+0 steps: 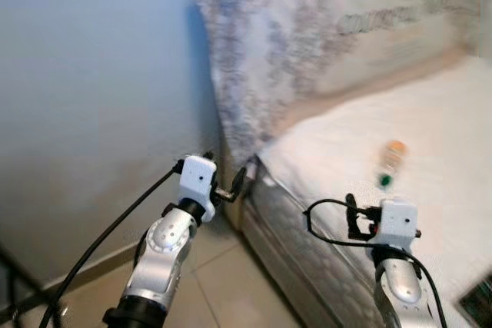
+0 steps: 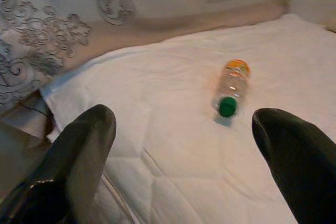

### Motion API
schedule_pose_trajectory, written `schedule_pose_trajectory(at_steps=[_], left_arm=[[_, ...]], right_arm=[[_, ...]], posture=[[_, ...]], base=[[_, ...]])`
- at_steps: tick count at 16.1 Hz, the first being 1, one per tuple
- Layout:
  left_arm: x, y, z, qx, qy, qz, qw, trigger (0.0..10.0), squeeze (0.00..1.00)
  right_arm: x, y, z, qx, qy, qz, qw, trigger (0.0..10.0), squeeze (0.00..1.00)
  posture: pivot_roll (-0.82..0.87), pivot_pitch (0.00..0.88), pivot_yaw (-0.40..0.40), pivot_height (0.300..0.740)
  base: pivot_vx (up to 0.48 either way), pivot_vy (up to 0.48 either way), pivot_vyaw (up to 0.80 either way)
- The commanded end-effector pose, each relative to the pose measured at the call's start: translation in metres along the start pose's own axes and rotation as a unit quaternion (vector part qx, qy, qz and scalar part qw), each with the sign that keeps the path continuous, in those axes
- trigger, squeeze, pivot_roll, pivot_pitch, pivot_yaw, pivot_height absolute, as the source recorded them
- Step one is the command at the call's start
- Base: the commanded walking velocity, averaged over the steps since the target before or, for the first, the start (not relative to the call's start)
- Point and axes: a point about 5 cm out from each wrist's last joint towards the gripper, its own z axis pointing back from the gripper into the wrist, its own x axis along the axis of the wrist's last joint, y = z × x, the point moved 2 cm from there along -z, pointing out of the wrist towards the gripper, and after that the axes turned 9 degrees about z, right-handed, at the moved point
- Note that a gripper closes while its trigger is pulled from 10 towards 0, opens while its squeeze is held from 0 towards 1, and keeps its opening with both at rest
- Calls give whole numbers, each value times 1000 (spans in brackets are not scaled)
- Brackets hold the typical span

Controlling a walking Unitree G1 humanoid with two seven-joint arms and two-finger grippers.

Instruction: Clean up the room

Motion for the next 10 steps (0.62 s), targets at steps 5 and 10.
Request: schedule_pose_trajectory(at_steps=[5,10], left_arm=[[0,4,-3,10,-1,-3,1000,10000,0],[-3,6,-3,7,3,2,1000,10000,0]], right_arm=[[0,-3,-2,-10,-1,11,1000,10000,0],[1,-3,-2,-10,-6,8,1000,10000,0]], posture=[[169,0,6,740],[172,0,2,740]], base=[[0,0,-768],[0,0,-764]])
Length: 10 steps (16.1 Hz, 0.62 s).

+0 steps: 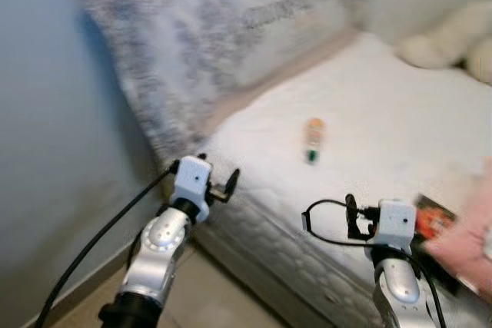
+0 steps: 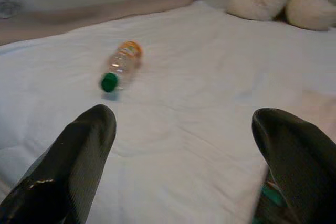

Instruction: Clean up the room

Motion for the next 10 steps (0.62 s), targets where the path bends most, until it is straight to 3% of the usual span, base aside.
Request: schedule_pose_trajectory(at_steps=[1,5,6,8,10], left_arm=[[-3,-8,-1,-25,2,16,1000,10000,0],[-8,-7,2,-18,8,12,1000,10000,0],[-8,-4,3,-2,6,-7,1000,10000,0],[-10,1,2,21,12,7,1000,10000,0],[-9,10,3,60,6,30,998,10000,0]], right_arm=[[-1,-4,0,-6,-3,1,1000,10000,0],[-3,-4,3,-1,-3,1,1000,10000,0],[-3,-4,3,3,-5,-3,1000,10000,0],[1,-5,4,0,-24,-4,1000,10000,0],[1,-3,2,8,-20,-3,1000,10000,0]], posture=[[173,0,1,740],[176,0,-8,740],[176,0,-9,740],[175,0,-9,740],[174,0,-10,740]], base=[[0,480,-763],[0,470,-763],[0,0,-763],[0,0,0],[439,0,0]])
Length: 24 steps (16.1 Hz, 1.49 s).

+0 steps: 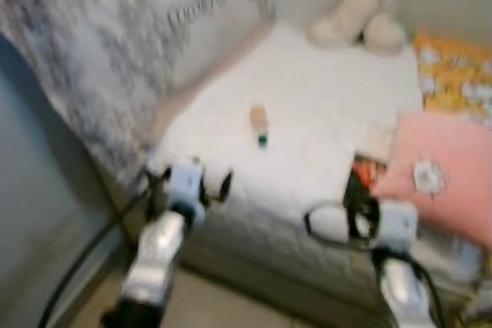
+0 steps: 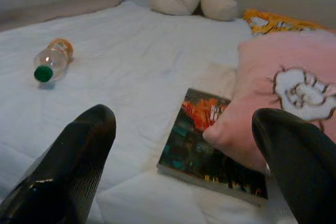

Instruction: Clean up the room

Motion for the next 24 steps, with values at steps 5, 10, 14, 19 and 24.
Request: schedule_pose_trajectory(at_steps=[5,10,14,19,24], left_arm=[[5,5,-3,23,-10,-11,1000,10000,0],[5,8,-6,35,-10,-3,999,10000,0],[8,9,-9,31,-12,-10,999,10000,0],[10,0,-20,6,-6,-14,1000,10000,0],[12,-21,-69,-2,93,15,996,10000,0]], right_arm=[[3,7,-5,19,-7,-2,1000,10000,0],[4,11,-7,21,-7,-2,1000,10000,0],[6,15,-6,30,-13,2,999,10000,0],[6,12,-3,23,-9,6,1000,10000,0],[-3,-4,38,0,9,25,1000,10000,0]], posture=[[175,0,-18,740],[174,0,-14,740],[171,0,-10,740],[147,0,-9,740],[25,0,-2,740]], base=[[480,0,0],[480,0,0],[467,0,0],[461,0,-311],[93,0,-305]])
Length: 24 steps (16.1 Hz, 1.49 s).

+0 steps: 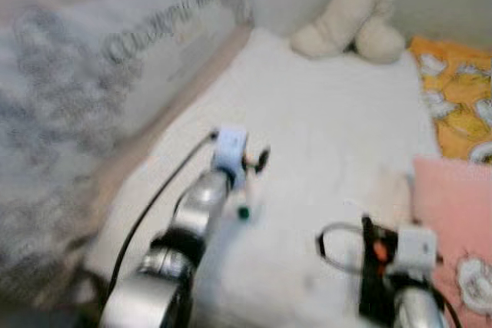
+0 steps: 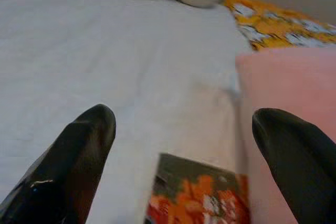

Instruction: Clean up the room

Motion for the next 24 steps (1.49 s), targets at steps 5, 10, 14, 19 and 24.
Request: schedule_pose_trajectory(at_steps=[5,10,14,19,24], left_arm=[[-21,-6,-5,63,72,-16,995,10000,0],[-18,15,-2,165,67,-69,982,10000,0],[-22,39,8,224,80,-127,963,10000,0],[-39,36,12,220,108,-70,967,10000,0],[-68,25,19,191,174,-58,964,10000,0]], right_arm=[[2,-15,55,-7,30,32,999,10000,0],[10,-26,90,1,55,60,997,10000,0],[12,-27,99,16,68,67,995,10000,0],[15,-27,101,33,74,77,994,10000,0],[16,-28,99,33,78,77,993,10000,0]], posture=[[-155,117,-3,740],[-230,187,-35,740],[-226,211,-61,740],[-228,221,-76,740],[-235,219,-81,740]], base=[[0,0,0],[0,0,0],[0,0,0],[0,0,0],[0,0,0]])
